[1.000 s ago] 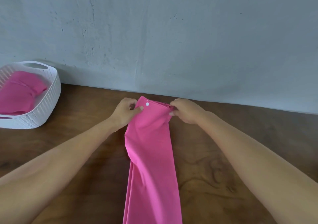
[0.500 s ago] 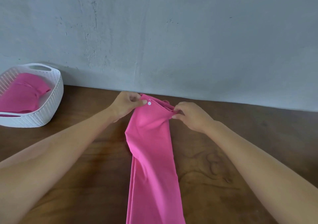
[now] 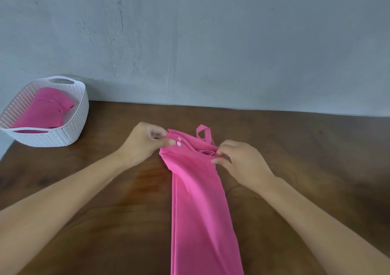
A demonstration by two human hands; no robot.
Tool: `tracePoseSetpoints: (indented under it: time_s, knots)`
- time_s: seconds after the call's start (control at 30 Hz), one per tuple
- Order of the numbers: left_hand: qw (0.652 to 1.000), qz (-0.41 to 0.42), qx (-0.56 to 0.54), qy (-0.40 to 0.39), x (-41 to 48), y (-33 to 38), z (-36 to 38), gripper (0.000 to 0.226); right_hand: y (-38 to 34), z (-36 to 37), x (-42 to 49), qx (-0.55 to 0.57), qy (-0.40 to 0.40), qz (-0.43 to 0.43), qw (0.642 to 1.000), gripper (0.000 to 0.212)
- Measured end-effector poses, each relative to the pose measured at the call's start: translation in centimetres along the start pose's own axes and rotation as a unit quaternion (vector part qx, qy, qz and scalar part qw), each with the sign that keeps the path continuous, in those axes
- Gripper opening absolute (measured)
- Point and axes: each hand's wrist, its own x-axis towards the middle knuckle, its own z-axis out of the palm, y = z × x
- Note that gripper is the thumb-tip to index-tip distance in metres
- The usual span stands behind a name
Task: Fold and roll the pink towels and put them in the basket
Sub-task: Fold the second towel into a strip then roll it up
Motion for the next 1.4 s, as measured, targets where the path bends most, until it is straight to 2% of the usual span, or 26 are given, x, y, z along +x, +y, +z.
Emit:
tracePoseSetpoints:
  time_s: [0.1, 0.17, 0.27, 0.33, 0.57, 0.6, 0.67, 0.7, 0.87, 0.93, 1.03, 1.07, 1.13, 1.17, 1.27, 1.4]
  knots:
    - [0.999, -0.028, -0.018, -0.007, -2.2, -1.7, 1.3, 0.041, -0.6, 1.5, -2.5, -0.001, -0.007, 0.012, 1.0, 0.023]
    - [0.998, -0.054, -0.027, -0.009, -3.8, -2.5, 2.7, 0.026, -0.8, 2.8, -4.0, 0.003, -0.019, 0.023, 1.0, 0.021]
    - [0.998, -0.062, 0.006, -0.011, -6.2, -2.9, 4.9, 0.046, -1.0, 4.5, -5.8, 0.01, -0.036, 0.049, 0.998, 0.02]
    - [0.998, -0.051, 0.038, -0.004, -7.3, -3.7, 6.1, 0.046, -0.8, 5.3, -6.9, 0.018, -0.045, 0.068, 0.997, 0.02]
    - [0.995, -0.088, 0.048, 0.018, -11.2, -2.6, 9.1, 0.015, -0.2, 7.4, -11.2, 0.074, -0.025, 0.104, 0.992, 0.012]
    - [0.994, -0.094, 0.051, 0.019, -11.7, -2.6, 9.4, 0.014, -0.1, 7.5, -12.0, 0.077, -0.021, 0.103, 0.991, 0.014]
    - [0.992, -0.117, 0.052, 0.02, -12.9, -2.7, 10.2, 0.038, -0.1, 7.5, -13.6, 0.081, -0.014, 0.094, 0.992, 0.015]
    - [0.991, -0.123, 0.045, 0.027, -13.5, -2.6, 10.8, 0.043, -0.1, 7.5, -14.5, 0.083, -0.01, 0.088, 0.993, 0.015]
    - [0.987, -0.138, 0.045, 0.07, -17.8, -0.3, 14.7, 0.018, 0.0, 6.9, -19.9, 0.093, 0.0, 0.071, 0.993, 0.016]
    - [0.987, -0.14, 0.037, 0.075, -19.9, 0.3, 16.6, 0.027, 0.1, 6.8, -22.5, 0.096, 0.011, 0.068, 0.993, 0.015]
    - [0.983, -0.16, 0.041, 0.074, -22.9, 0.2, 18.9, 0.067, 0.2, 6.9, -26.2, 0.1, 0.024, 0.066, 0.992, 0.017]
    - [0.983, -0.168, 0.042, 0.068, -23.9, 0.3, 19.5, 0.069, 0.2, 6.8, -27.4, 0.104, 0.029, 0.064, 0.992, 0.019]
    - [0.981, -0.176, 0.051, 0.059, -25.8, 1.8, 21.0, 0.049, 0.1, 6.5, -29.7, 0.111, 0.038, 0.057, 0.991, 0.022]
    - [0.981, -0.178, 0.058, 0.056, -26.7, 2.6, 21.7, 0.047, 0.0, 6.3, -30.8, 0.112, 0.039, 0.054, 0.991, 0.022]
    - [0.983, -0.168, 0.067, 0.039, -29.2, 3.6, 23.6, 0.059, -0.1, 5.6, -34.0, 0.112, 0.026, 0.047, 0.992, 0.023]
    - [0.988, -0.149, 0.033, 0.014, -32.2, 3.8, 25.5, 0.071, 0.5, 4.3, -37.9, 0.108, -0.037, 0.035, 0.993, 0.02]
